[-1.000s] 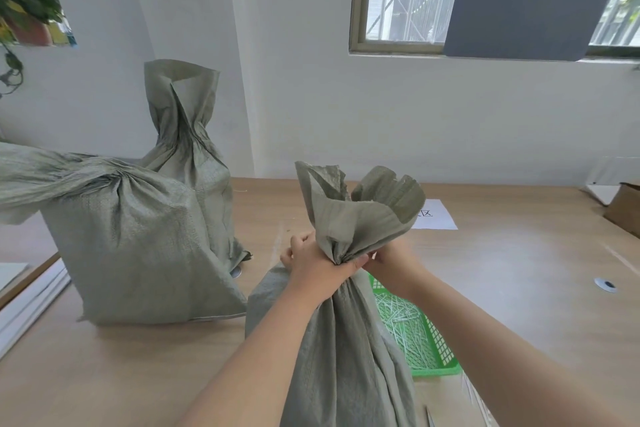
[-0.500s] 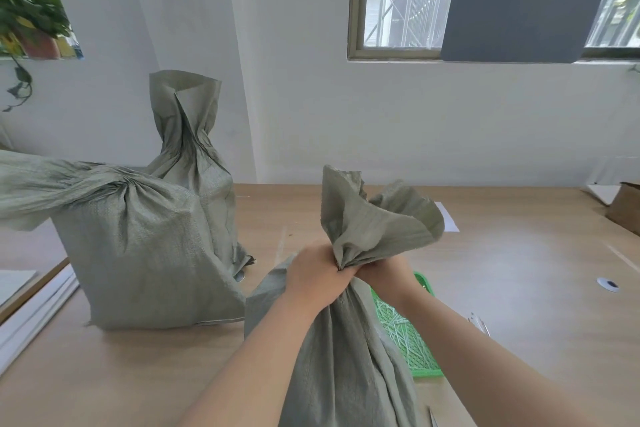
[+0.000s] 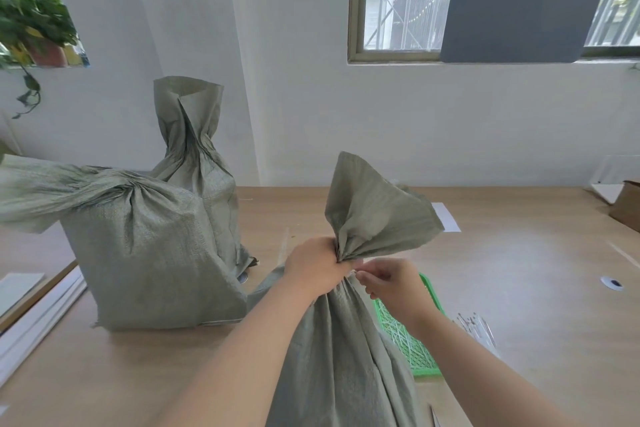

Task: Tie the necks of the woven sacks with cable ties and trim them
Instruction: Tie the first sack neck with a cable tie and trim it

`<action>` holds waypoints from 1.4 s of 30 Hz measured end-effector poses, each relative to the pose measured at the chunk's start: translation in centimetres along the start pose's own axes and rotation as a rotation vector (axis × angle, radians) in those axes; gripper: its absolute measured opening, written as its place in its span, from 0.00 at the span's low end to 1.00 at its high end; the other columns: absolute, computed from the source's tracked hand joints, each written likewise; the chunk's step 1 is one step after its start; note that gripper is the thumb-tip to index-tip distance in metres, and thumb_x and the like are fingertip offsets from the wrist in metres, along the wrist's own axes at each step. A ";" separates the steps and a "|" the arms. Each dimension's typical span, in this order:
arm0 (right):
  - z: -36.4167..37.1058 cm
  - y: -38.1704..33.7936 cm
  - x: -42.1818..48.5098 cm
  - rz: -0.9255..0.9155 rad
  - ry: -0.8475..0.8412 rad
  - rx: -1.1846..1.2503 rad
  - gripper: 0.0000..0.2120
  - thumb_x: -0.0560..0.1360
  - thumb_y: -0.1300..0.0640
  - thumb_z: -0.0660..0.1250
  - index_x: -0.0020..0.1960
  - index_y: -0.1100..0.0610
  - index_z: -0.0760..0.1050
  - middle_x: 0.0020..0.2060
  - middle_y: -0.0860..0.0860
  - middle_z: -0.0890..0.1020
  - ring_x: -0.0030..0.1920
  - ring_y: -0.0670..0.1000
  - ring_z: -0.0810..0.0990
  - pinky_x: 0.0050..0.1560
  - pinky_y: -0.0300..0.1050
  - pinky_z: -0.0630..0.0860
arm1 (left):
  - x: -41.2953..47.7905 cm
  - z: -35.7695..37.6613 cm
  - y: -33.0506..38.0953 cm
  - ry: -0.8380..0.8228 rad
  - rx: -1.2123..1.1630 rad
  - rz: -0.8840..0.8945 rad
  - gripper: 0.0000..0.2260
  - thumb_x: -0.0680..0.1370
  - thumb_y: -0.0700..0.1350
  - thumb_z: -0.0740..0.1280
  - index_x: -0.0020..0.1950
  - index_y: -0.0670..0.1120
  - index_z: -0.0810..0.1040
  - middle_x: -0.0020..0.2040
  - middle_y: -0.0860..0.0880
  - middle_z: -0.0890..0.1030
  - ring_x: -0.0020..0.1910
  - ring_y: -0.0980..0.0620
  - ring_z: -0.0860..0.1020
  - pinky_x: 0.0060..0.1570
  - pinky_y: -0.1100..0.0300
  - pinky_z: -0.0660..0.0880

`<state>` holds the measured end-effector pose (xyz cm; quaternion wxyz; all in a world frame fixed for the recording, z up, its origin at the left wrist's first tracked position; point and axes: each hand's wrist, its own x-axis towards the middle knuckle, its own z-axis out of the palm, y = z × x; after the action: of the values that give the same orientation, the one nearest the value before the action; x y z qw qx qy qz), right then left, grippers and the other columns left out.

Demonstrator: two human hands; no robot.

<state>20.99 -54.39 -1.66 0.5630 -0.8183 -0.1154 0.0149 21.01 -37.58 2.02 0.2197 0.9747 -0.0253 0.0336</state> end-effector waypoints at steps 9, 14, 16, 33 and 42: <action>1.7 -1.9 -1.8 -0.074 0.010 0.120 0.05 0.71 0.65 0.76 0.38 0.58 0.84 0.26 0.48 0.81 0.28 0.43 0.76 0.35 0.36 0.73 | 0.7 -0.4 0.5 -0.044 -0.038 -0.293 0.30 0.71 0.70 0.67 0.61 0.48 0.80 0.59 0.47 0.83 0.59 0.44 0.81 0.53 0.56 0.77; 2.5 -2.3 -1.6 -0.089 0.082 0.017 0.04 0.69 0.62 0.77 0.38 0.55 0.84 0.29 0.47 0.83 0.29 0.39 0.76 0.35 0.31 0.71 | 1.5 -1.6 1.3 -0.171 -0.046 -0.374 0.26 0.70 0.66 0.70 0.59 0.49 0.82 0.56 0.48 0.84 0.56 0.46 0.83 0.53 0.55 0.79; 2.7 -2.3 -1.6 -0.091 0.103 -0.011 0.03 0.69 0.60 0.77 0.38 0.54 0.84 0.30 0.47 0.84 0.30 0.40 0.77 0.35 0.32 0.71 | 1.7 -1.8 1.4 -0.224 -0.176 -0.385 0.14 0.72 0.57 0.71 0.48 0.49 0.83 0.47 0.48 0.85 0.46 0.47 0.84 0.44 0.56 0.79; 3.7 -2.3 -1.4 -0.198 0.119 -0.224 0.03 0.69 0.57 0.77 0.38 0.52 0.83 0.32 0.44 0.82 0.31 0.39 0.77 0.35 0.28 0.69 | 2.1 -4.4 2.5 -0.499 0.051 -0.197 0.08 0.76 0.45 0.67 0.53 0.45 0.81 0.49 0.43 0.79 0.46 0.45 0.78 0.36 0.58 0.72; 3.7 -1.8 -1.1 -0.215 0.107 -0.266 0.01 0.69 0.57 0.75 0.40 0.53 0.84 0.35 0.47 0.84 0.34 0.44 0.79 0.39 0.37 0.75 | 2.5 -4.0 2.5 -0.493 0.077 -0.231 0.03 0.75 0.45 0.69 0.43 0.47 0.76 0.40 0.42 0.75 0.33 0.46 0.73 0.26 0.63 0.68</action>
<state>19.01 -50.58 -1.50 0.4533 -0.8682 -0.1730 -0.1041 23.12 -38.20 6.89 0.1722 0.9574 0.0345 -0.2292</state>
